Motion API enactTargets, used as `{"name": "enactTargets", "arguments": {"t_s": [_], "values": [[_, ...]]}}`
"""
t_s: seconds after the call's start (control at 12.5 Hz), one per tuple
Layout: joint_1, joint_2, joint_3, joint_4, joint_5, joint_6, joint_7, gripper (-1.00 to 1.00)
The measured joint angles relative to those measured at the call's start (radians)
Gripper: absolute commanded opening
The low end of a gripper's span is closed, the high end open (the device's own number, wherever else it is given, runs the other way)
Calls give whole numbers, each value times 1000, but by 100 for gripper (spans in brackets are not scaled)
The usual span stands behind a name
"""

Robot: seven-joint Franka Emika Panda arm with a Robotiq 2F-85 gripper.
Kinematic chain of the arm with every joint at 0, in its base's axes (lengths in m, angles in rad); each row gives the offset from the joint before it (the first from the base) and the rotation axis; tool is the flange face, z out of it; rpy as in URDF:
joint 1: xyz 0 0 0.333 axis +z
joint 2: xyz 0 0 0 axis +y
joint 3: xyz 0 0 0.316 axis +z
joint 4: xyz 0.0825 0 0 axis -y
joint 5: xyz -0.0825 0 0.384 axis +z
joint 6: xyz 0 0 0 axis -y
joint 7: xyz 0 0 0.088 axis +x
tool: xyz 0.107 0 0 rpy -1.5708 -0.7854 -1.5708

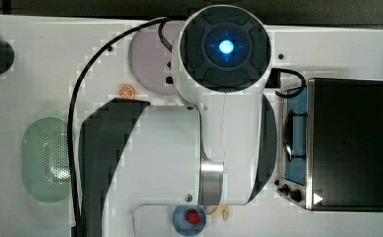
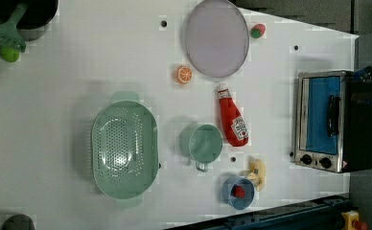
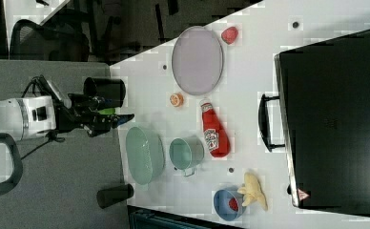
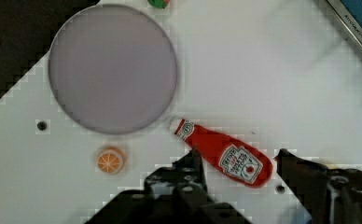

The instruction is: Pick Ketchup from the table and place it in strainer.

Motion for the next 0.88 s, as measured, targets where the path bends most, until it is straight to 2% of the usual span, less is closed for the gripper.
{"name": "enactTargets", "arguments": {"t_s": [0.24,0.4,0.56,0.88], "values": [[-85,-194,48,-160,24,-155,-3,100],[-103,-274,39,-157,21,-144,-9,100],[-124,-298,54,-146,15,-129,-22,100],[-111,-234,80,-188,18,-40,-96,100]]}}
